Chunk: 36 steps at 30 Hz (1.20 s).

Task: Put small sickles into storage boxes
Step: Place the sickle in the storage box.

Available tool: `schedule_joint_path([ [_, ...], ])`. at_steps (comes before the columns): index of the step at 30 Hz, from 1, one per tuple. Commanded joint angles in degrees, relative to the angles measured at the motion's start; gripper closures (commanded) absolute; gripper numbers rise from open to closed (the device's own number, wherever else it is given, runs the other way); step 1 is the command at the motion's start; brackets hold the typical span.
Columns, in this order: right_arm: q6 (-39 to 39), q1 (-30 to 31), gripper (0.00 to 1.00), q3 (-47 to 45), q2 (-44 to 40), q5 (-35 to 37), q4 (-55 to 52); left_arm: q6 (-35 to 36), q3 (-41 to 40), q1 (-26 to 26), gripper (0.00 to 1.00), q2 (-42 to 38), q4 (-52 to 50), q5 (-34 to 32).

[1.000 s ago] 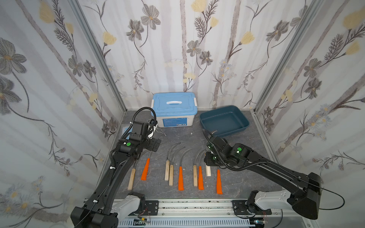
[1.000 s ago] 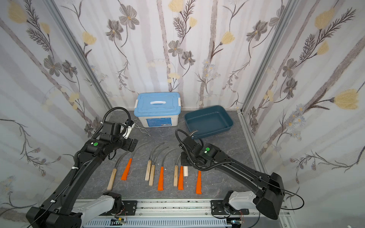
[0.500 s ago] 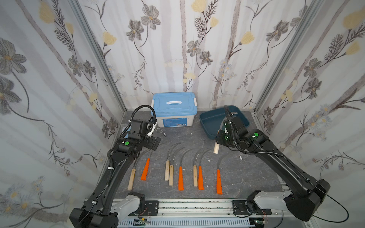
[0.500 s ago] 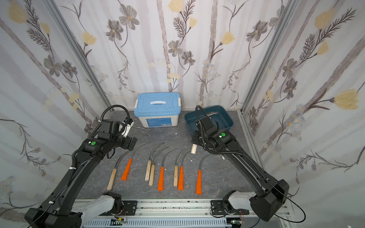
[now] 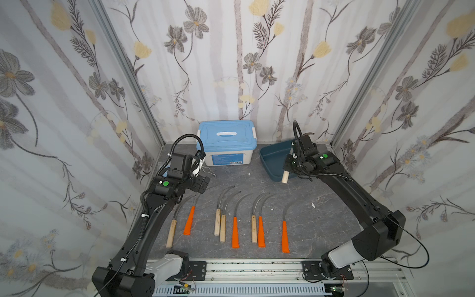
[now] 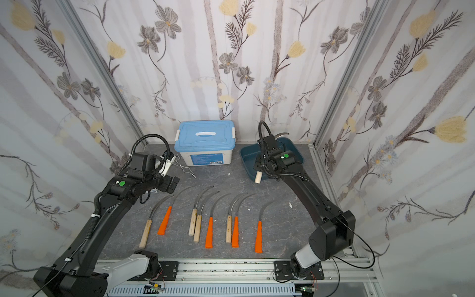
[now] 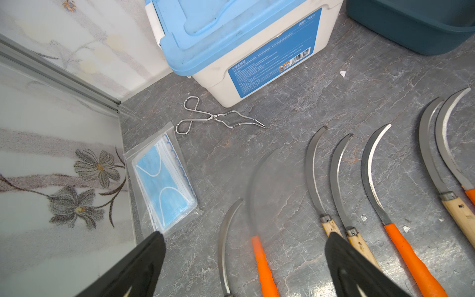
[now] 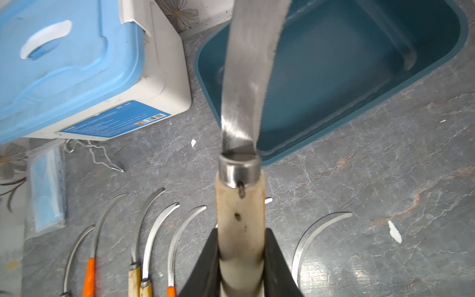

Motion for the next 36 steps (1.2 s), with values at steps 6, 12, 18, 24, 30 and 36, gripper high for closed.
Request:
schedule_joint_path([
  [6,-5.40,-1.18,0.92,10.03,11.32,6.63,3.18,1.79,0.03,0.02,0.00,-0.59,0.08,-0.83],
  [12,-7.64,-1.97,0.92,15.43,18.84,7.39,3.13,2.31,0.25,0.03,0.00,-0.24,0.34,-1.68],
  [18,-9.54,-3.80,0.92,19.03,24.81,6.71,1.60,3.68,-0.04,0.07,0.00,-0.39,-0.31,-2.55],
  [24,-9.92,-5.55,0.92,20.24,28.20,4.99,1.24,3.37,-0.18,0.19,0.00,-0.84,-0.95,-2.44],
  [30,-10.25,-6.57,0.92,23.08,31.29,3.61,0.97,3.33,-0.65,0.30,0.00,-1.29,-1.49,-2.44],
  [36,-10.26,-6.66,0.92,25.89,34.90,1.68,-0.09,3.24,-0.65,0.33,0.00,-1.16,-2.17,-1.85],
])
